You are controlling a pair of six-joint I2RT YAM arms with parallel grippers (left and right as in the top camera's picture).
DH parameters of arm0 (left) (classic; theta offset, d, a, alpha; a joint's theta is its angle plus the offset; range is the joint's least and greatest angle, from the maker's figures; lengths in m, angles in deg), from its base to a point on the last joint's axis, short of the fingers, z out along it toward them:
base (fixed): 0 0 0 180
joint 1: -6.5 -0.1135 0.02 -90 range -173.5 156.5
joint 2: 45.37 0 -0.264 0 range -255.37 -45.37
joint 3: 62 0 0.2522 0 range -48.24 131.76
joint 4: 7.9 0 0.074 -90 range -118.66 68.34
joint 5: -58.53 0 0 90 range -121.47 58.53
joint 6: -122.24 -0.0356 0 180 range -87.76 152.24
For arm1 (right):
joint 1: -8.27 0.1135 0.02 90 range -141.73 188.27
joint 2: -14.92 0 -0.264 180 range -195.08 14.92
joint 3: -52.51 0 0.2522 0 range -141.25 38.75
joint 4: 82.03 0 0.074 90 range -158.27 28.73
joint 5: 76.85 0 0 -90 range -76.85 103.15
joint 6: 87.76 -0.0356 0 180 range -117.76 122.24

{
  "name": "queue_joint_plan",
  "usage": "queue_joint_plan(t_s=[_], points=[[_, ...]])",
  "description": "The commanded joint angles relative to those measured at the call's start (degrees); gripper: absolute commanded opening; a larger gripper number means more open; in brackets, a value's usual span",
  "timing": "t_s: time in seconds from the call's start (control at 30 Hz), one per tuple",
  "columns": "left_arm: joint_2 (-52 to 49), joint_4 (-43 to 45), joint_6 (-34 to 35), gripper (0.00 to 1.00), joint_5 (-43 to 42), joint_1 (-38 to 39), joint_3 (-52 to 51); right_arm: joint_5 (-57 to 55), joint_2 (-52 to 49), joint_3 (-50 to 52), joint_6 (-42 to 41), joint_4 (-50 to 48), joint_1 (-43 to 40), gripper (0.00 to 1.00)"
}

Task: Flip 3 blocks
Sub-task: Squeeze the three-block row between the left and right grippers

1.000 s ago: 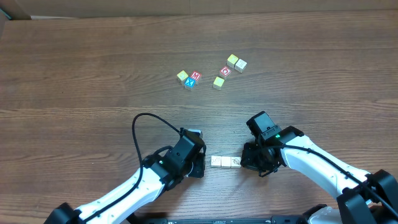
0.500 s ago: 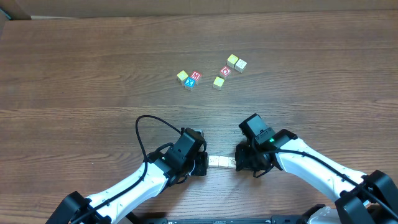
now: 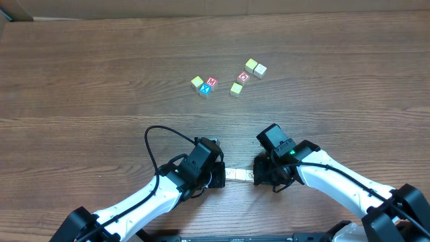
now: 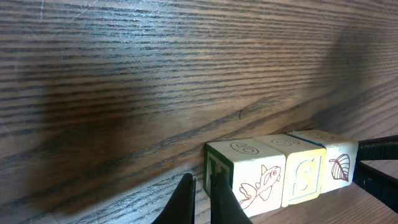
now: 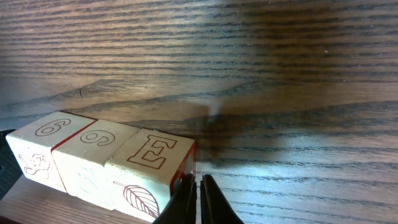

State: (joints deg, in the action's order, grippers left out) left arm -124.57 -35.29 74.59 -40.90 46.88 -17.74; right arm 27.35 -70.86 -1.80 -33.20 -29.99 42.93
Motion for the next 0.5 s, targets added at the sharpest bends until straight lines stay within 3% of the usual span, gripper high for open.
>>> queue_joint_plan(t_s=[0.0,0.47], points=[[-0.3,0.2,2.8,0.04,0.8,-0.3,0.1,-0.1,0.1,0.4,-0.3,-0.3,0.3,0.07],[-5.8,4.0,5.5,0.04,-2.6,-0.3,0.1,0.0,0.1,0.4,-0.3,-0.3,0.3,0.06]])
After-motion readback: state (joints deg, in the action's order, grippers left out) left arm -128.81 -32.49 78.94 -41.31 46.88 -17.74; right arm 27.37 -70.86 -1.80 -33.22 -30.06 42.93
